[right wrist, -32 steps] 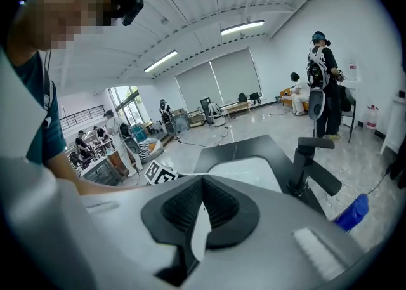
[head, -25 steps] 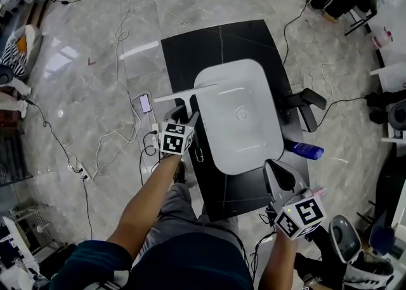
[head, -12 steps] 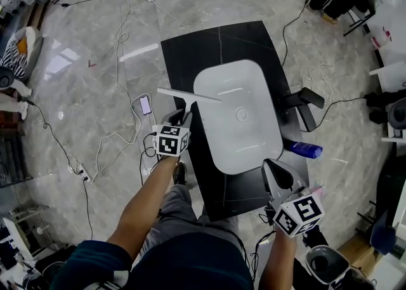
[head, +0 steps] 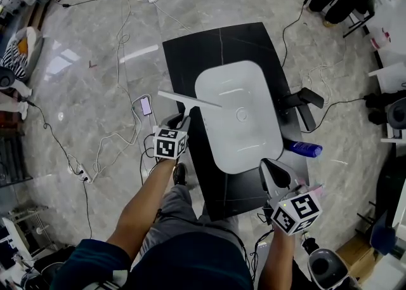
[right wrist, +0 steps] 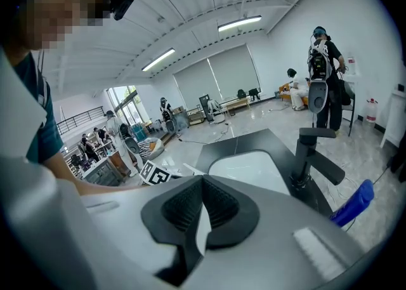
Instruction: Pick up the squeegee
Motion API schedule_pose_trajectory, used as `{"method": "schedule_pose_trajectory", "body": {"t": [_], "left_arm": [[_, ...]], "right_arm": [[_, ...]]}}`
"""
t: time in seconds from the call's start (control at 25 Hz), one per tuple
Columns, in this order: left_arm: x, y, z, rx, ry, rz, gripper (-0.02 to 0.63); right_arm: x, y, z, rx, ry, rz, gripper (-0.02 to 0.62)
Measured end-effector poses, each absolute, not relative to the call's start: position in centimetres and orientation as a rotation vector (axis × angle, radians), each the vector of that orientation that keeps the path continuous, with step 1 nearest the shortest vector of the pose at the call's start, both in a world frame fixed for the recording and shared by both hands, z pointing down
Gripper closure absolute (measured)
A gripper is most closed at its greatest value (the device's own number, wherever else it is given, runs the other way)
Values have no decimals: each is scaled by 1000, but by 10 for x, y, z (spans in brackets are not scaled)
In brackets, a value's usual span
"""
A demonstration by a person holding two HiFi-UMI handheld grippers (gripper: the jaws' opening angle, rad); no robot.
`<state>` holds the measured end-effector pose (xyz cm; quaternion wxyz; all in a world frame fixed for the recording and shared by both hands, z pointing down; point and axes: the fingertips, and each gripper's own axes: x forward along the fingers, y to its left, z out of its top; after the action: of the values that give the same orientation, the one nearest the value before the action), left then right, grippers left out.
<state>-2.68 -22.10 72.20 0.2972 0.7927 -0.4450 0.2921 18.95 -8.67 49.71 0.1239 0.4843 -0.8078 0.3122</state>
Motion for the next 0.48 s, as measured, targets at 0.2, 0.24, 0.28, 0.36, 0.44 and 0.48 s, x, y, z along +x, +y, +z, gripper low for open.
{"method": "schedule_pose_trajectory", "body": {"t": [0.2,0.24,0.28,0.36,0.44,0.48], "left_arm": [[-36,-214,719,2103,-1189,774,528],[-38,-213,718,2102,-1190,772,529],[-41,-212,717,2101,-1193,769,528],[-45,-209,713,2102,-1198,762,529],[-49,-206,708,2104,-1201,756,529],[-51,-205,705,2107,-1201,752,529]], "right_arm": [[184,-86,499,1405,-2357,922,584],[182,-85,499,1402,-2357,926,584],[180,-84,499,1399,-2358,930,584],[177,-83,499,1390,-2360,934,584],[174,-82,498,1385,-2363,937,584],[173,-82,498,1383,-2364,938,584]]}}
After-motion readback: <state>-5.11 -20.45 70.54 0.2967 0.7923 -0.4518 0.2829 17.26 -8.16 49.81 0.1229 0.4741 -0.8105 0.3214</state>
